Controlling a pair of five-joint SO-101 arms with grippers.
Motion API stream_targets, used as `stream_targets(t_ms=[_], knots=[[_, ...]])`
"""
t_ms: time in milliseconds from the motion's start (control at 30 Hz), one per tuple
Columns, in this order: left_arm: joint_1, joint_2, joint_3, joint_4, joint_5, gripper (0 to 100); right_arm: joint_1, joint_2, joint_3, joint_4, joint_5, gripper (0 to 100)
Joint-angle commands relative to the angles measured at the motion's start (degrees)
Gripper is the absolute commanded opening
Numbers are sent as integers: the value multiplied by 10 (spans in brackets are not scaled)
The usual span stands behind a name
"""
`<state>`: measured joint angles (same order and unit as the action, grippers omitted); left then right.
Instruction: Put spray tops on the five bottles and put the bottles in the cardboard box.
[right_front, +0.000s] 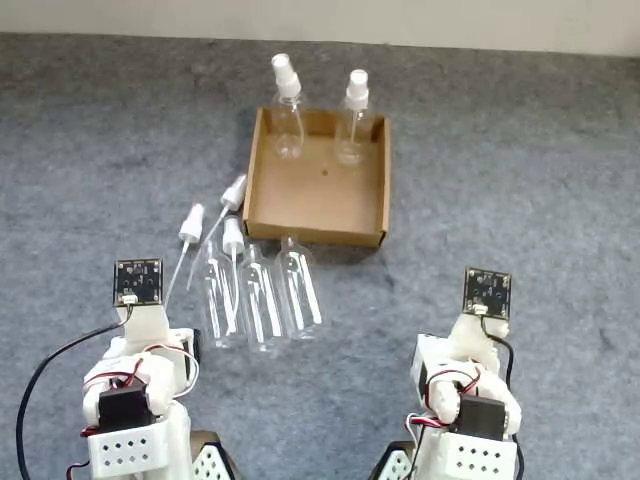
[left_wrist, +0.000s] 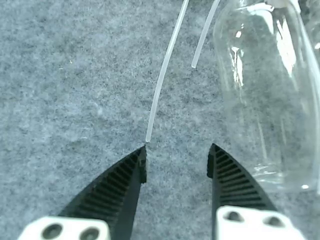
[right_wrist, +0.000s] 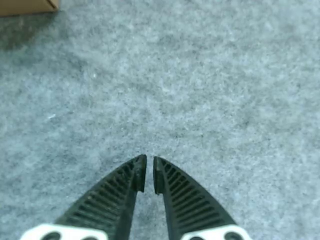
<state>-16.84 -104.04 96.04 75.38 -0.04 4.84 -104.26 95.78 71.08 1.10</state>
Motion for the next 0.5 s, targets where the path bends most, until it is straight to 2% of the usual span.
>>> stream_targets(t_ms=[0,400,467], knots=[[-6,-3,11,4,7,159,7,-9,82,2,4,8],[-6,-3,11,4,7,159,-7,-10,82,-5,5,8],[-1,-3,11,4,6,160,-7,-10,82,-32,5,8]])
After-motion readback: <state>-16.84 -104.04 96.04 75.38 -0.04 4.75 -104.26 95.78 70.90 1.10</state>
